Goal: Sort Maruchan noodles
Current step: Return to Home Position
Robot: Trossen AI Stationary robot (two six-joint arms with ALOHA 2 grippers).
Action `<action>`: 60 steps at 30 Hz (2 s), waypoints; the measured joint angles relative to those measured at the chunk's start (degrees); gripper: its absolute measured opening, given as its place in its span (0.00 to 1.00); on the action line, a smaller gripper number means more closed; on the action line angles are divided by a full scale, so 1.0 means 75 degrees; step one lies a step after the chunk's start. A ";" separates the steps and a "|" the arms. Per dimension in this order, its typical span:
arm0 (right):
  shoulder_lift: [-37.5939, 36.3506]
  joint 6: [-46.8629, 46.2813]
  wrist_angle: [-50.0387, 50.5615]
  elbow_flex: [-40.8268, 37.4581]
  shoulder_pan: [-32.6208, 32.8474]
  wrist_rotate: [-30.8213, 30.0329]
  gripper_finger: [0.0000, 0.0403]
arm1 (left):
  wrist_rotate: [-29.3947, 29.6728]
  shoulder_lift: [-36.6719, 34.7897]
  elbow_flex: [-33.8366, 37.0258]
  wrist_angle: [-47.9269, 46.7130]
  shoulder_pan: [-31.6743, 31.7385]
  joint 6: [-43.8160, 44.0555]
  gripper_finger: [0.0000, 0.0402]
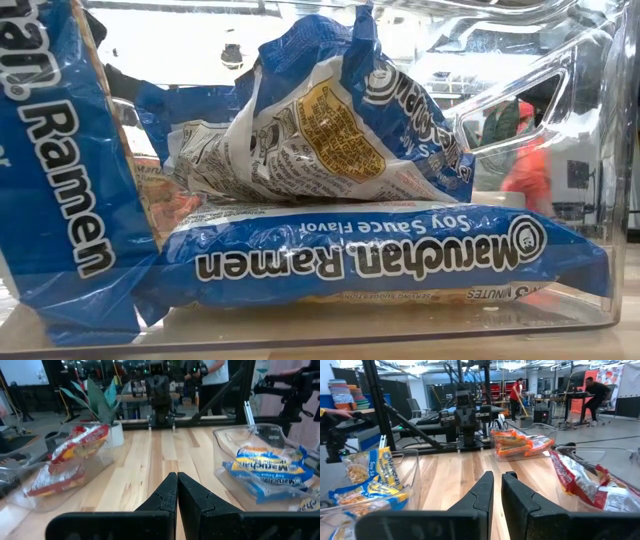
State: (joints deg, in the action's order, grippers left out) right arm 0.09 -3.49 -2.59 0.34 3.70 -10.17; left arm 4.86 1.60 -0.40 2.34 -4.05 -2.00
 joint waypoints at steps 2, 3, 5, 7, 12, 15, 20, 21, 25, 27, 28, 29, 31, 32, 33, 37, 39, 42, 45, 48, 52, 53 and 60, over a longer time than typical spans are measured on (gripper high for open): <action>0.0001 -0.0005 0.0000 -0.0003 0.0006 0.0001 0.16 | 0.0004 -0.0192 0.0002 0.0004 0.0003 -0.0044 0.00; 0.0000 -0.0014 0.0000 -0.0003 0.0001 0.0000 0.16 | 0.0004 -0.0224 0.0003 0.0055 0.0003 -0.0074 0.00; 0.0000 -0.0015 0.0000 -0.0003 0.0014 0.0000 0.16 | 0.0008 -0.0208 0.0003 0.0005 0.0003 -0.0080 0.00; 0.0000 -0.0013 0.0000 -0.0003 0.0013 0.0000 0.16 | 0.0006 -0.0180 0.0003 0.0001 0.0003 -0.0032 0.00; 0.0000 -0.0012 0.0000 -0.0006 0.0013 0.0000 0.16 | 0.0006 -0.0207 0.0003 0.0020 0.0003 -0.0081 0.00; 0.0000 -0.0009 0.0000 -0.0006 0.0013 0.0000 0.16 | -0.0034 -0.0207 0.0003 0.0017 0.0066 -0.0034 0.00; 0.0004 -0.0006 0.0000 -0.0006 0.0004 0.0000 0.16 | -0.0065 -0.0200 0.0003 0.0013 0.0219 -0.0076 0.00; 0.0028 -0.0006 0.0000 -0.0006 0.0004 0.0000 0.16 | -0.0029 -0.0187 0.0003 0.0018 0.0219 -0.0081 0.00; 0.0034 0.0002 0.0002 -0.0006 0.0004 0.0001 0.16 | -0.0004 -0.0180 0.0003 0.0016 0.0219 0.0014 0.00; 0.0033 0.0009 0.0000 -0.0006 0.0004 0.0003 0.16 | -0.0003 -0.0180 0.0003 0.0015 0.0219 0.0016 0.00; 0.0035 0.0011 0.0000 -0.0006 0.0004 0.0003 0.16 | -0.0003 -0.0180 0.0003 0.0015 0.0219 0.0010 0.00; 0.0035 0.0010 0.0000 -0.0006 0.0004 0.0001 0.16 | -0.0003 -0.0180 0.0003 0.0015 0.0219 -0.0037 0.00; 0.0035 0.0010 0.0000 -0.0008 0.0004 0.0000 0.16 | -0.0003 -0.0180 0.0003 0.0015 0.0219 -0.0061 0.00; 0.0035 0.0009 0.0000 -0.0009 0.0004 0.0001 0.16 | -0.0003 -0.0180 0.0003 0.0015 0.0219 -0.0045 0.00; 0.0035 0.0009 0.0000 -0.0009 0.0004 0.0000 0.16 | -0.0001 -0.0180 0.0003 0.0015 0.0219 -0.0041 0.00; 0.0035 0.0009 0.0000 -0.0009 0.0004 0.0003 0.16 | 0.0000 -0.0180 0.0003 0.0015 0.0219 -0.0053 0.00; 0.0035 0.0009 0.0000 -0.0009 0.0004 0.0001 0.16 | 0.0000 -0.0180 0.0003 0.0015 0.0219 -0.0041 0.00; 0.0035 0.0009 0.0000 -0.0009 0.0004 0.0003 0.16 | 0.0003 -0.0180 0.0003 0.0015 0.0219 -0.0062 0.00; 0.0035 0.0006 0.0001 -0.0009 0.0004 0.0003 0.16 | 0.0005 -0.0180 0.0003 0.0015 0.0219 -0.0045 0.00; 0.0035 0.0006 0.0000 -0.0009 0.0004 0.0003 0.16 | 0.0006 -0.0180 0.0003 0.0015 0.0219 -0.0055 0.00; 0.0035 0.0003 0.0000 -0.0010 0.0004 0.0003 0.16 | 0.0007 -0.0180 0.0001 0.0015 0.0219 -0.0063 0.00; 0.0035 0.0003 0.0000 -0.0012 0.0004 0.0003 0.16 | 0.0006 -0.0180 0.0002 0.0015 0.0219 -0.0063 0.00; 0.0035 -0.0005 0.0000 -0.0012 0.0004 0.0003 0.16 | 0.0006 -0.0180 0.0003 0.0015 0.0219 -0.0041 0.00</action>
State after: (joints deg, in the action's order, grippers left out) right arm 0.36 -3.52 -2.59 0.25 3.73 -10.15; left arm 4.91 0.25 -0.38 2.46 -2.42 -2.31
